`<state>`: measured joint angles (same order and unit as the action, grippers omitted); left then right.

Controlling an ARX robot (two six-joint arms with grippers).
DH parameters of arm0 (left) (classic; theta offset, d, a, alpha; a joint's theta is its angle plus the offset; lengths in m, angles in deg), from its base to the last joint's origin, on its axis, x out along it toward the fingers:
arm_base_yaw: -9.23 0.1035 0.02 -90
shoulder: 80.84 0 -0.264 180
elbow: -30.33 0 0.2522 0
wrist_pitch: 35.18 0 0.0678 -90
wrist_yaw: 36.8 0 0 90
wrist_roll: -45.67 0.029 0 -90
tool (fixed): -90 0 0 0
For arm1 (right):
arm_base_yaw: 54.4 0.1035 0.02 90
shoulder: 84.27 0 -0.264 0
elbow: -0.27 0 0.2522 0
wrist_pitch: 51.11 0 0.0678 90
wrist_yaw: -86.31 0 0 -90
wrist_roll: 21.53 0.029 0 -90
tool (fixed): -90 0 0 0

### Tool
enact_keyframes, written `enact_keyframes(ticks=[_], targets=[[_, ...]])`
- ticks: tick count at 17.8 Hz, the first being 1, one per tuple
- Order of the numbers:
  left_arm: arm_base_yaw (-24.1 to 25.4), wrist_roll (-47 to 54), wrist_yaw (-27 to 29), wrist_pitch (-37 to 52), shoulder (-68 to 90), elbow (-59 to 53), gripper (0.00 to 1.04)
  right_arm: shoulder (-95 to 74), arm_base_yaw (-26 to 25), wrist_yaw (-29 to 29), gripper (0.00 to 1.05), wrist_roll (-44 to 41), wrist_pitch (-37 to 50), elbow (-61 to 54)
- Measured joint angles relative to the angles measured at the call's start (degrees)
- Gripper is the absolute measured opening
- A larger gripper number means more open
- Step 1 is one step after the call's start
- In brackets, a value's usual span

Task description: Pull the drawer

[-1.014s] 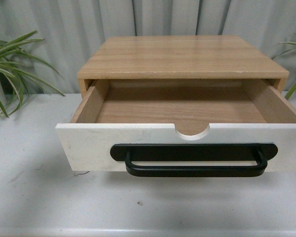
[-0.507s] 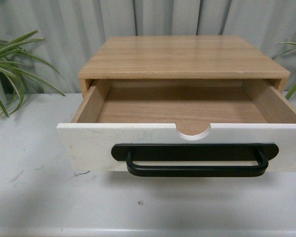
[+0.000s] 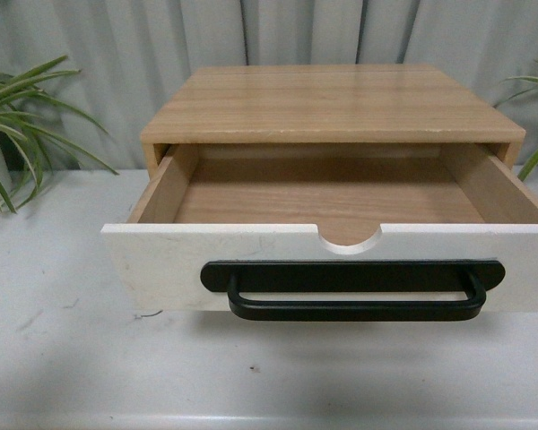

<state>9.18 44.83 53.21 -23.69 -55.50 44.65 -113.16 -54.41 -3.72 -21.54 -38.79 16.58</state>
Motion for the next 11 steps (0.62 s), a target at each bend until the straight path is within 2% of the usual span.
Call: enact_keyframes(ticks=[2, 11], targets=[[0.0, 0.0, 0.0, -3.7, -3.6, 0.0, 0.02, 2.1, 0.0, 0.0, 0.02, 0.0, -0.1, -1.8], [0.0, 0.0, 0.0, -14.8, -14.8, 0.0, 0.02, 15.8, 0.0, 0.0, 0.02, 0.0, -13.0, -1.8]])
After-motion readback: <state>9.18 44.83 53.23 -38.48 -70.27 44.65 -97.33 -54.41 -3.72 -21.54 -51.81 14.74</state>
